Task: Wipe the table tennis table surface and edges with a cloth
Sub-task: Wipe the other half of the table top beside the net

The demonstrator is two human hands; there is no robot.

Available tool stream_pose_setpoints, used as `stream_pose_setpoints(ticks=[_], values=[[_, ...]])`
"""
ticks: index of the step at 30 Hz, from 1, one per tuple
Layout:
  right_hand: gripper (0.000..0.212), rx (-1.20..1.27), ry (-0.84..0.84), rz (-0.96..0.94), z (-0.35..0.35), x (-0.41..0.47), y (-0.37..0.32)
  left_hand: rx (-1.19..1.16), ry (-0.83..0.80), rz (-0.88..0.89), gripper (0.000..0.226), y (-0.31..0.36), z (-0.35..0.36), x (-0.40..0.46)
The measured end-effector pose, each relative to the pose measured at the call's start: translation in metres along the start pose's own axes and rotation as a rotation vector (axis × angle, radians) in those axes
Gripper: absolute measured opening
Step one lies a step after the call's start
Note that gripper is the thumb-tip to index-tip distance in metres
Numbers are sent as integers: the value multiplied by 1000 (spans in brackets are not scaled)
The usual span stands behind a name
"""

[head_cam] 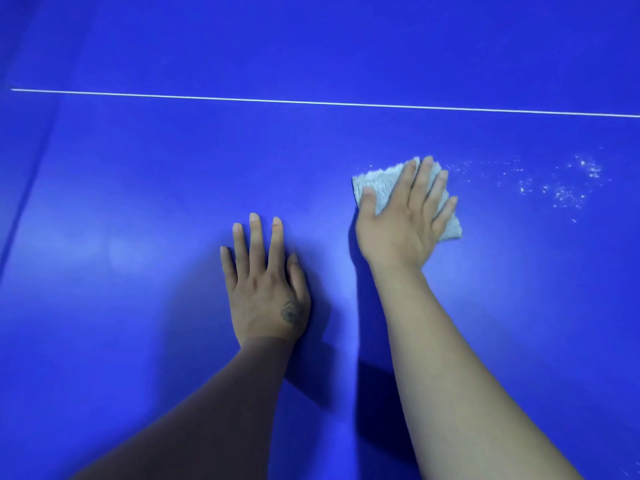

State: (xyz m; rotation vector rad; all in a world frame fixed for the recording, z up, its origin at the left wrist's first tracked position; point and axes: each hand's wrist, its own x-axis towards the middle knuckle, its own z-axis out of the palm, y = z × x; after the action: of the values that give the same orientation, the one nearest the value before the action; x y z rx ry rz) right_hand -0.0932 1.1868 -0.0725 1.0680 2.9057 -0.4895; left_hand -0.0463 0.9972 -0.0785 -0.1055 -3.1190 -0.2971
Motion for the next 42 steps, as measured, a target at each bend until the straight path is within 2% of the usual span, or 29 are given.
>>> stream_pose_setpoints(ticks=[5,10,17,20,25,27,31,35,38,42], values=[[80,-12,-31,-228,8,3,-31,-8,-11,1,64,-1,-1,0],[76,-36,-74,-428,4,-48,0,-26,-6,1,64,-2,0,-1],[74,-55,-47,-298,-12,-52,44,-28,9,5,64,1,0,-1],[75,-55,-31,-203,-9,-14,29,-26,-1,3,64,1,0,-1],[80,-6,-96,-73,-3,63,-22,-32,0,6,64,1,0,-1],[81,3,-112,-117,3,70,-51,-38,16,9,64,2,1,-1],[80,-38,-57,-383,19,32,-79,-40,30,20,63,1,2,0],[73,-35,-55,-494,17,-10,-40,-29,17,16,64,1,2,0],[75,-78,-50,-431,1,-27,7,-23,12,19,64,1,2,0],[75,-77,-7,-228,-21,-11,62,-26,5,15,65,1,1,0]])
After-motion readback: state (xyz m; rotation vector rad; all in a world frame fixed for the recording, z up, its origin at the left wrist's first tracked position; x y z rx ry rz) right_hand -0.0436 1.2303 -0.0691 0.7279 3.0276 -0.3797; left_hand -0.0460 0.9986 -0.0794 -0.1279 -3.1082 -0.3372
